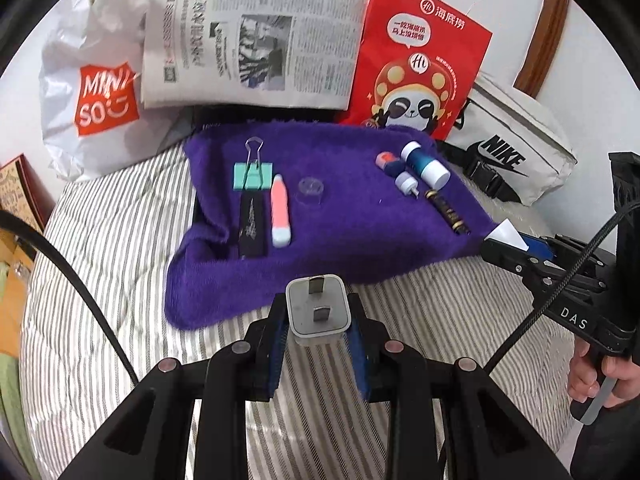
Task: Organize rigid objects
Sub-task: 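Carry the charger and tape roll over the purple towel with both tools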
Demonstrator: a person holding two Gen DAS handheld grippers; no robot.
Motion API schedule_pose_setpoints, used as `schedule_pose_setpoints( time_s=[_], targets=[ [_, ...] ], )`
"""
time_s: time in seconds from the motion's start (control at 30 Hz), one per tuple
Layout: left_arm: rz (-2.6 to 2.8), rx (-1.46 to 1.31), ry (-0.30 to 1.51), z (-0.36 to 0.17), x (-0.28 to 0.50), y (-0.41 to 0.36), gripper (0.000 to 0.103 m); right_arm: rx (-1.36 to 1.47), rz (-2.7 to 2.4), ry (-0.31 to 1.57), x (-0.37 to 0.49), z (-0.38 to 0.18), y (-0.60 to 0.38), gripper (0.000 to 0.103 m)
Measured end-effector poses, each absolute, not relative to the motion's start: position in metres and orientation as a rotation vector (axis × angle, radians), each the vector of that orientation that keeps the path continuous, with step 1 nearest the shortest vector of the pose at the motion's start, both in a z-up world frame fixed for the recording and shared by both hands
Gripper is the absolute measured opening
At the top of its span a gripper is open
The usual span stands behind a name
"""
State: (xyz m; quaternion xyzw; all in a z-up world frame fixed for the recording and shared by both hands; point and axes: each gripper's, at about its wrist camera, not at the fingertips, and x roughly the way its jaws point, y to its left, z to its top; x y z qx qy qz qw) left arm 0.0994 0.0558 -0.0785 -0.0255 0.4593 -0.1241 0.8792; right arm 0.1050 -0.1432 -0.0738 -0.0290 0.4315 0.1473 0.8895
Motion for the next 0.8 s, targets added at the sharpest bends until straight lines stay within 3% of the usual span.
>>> schedule_pose_setpoints(
  time_s=[0.43, 0.8],
  targets=[
    [-0.293, -0.012, 0.954, -0.072, 0.143, 0.036, 0.027, -0.04, 0.282, 0.894, 0.136, -0.064, -0.164, 0.029],
    [-0.283, -0.024, 0.997, -0.098, 0.182, 0.033, 0.027, -0.019, 0.289, 0.968, 0.177, -0.101, -0.166, 0.029]
  ],
)
